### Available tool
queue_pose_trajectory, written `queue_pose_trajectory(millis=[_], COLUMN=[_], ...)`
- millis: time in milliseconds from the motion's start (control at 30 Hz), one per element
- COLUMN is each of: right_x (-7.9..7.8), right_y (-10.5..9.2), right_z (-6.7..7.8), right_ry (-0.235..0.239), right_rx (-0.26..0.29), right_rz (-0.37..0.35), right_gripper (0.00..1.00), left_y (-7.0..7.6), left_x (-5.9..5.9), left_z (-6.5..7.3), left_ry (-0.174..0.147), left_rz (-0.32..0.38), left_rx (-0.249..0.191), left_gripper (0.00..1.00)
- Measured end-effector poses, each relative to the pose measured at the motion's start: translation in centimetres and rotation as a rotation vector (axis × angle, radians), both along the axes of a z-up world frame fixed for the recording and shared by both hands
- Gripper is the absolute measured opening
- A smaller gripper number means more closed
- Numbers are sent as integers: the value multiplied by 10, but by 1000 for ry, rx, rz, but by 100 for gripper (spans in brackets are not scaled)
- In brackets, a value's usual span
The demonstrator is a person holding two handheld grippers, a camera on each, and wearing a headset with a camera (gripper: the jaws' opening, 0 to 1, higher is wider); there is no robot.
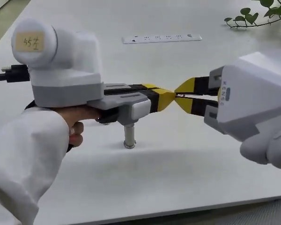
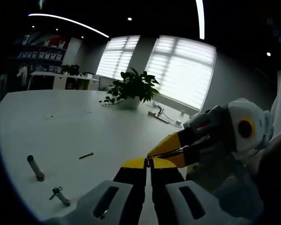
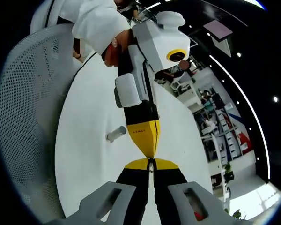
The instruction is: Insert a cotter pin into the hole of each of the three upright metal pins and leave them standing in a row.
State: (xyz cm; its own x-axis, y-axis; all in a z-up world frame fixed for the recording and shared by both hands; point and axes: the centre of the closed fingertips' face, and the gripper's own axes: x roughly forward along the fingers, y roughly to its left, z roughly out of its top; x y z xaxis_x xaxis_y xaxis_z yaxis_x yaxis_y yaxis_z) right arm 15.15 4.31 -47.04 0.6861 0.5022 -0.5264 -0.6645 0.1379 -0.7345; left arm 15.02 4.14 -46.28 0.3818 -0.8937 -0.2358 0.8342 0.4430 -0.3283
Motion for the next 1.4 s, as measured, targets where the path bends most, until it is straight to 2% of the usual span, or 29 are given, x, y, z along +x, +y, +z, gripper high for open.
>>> queue_pose_trajectory(millis=[100,133,167,200,233,267,333,400,567,633,667,733,767,833,867,933,967,1033,1100,1167,1233,1300,1333,1400], right_x=[4,5,6,7,9,10,12,14,22,24,23,22,20,18,13,7,3,0,-3,-12,-15,-17,-17,-16], right_y=[0,0,-1,-2,-4,-6,-12,-19,-29,-27,-25,-22,-19,-17,-14,-7,0,8,14,19,23,25,26,27], right_z=[2,2,1,0,-1,-3,-7,-11,-12,-11,-10,-10,-9,-11,-15,-16,-12,-11,-9,-8,-7,-6,-5,-4], right_ry=[-17,-24,-28,-25,-21,-5,30,84,203,280,340,406,447,485,554,634,673,715,740,807,864,855,857,855], right_rx=[7,-3,-12,-13,-11,-11,0,14,119,201,256,317,344,347,360,407,456,494,516,531,569,577,579,586], right_rz=[-6,-6,-10,-13,-21,-26,-37,-59,-97,-106,-105,-103,-78,-53,-50,-30,-19,7,30,61,57,73,72,86], right_gripper=[0,0,3,8,16,18,16,22,26,29,30,33,33,34,35,36,36,35,33,29,28,31,30,27], left_y=[2,4,6,7,9,11,15,21,35,41,43,44,46,48,48,48,47,47,46,45,44,41,40,39], left_x=[2,4,7,7,7,8,9,9,10,9,8,6,6,4,3,1,1,-1,-3,-6,-7,-13,-14,-17], left_z=[2,2,1,0,0,1,0,1,2,3,4,5,5,5,5,6,7,8,8,8,12,17,17,18], left_ry=[-1,-16,-30,-21,-7,-6,-30,-32,-66,-92,-111,-138,-160,-194,-212,-238,-250,-273,-283,-320,-358,-381,-375,-389], left_rz=[17,24,33,35,39,41,34,37,33,23,17,3,-2,-23,-35,-55,-58,-77,-92,-120,-127,-161,-168,-191], left_rx=[-4,3,17,17,9,8,26,31,61,81,85,95,106,129,139,148,151,159,166,183,197,189,189,195], left_gripper=[0,0,0,0,0,0,0,0,0,0,0,0,0,0,0,0,0,0,0,0,0,0,0,0])
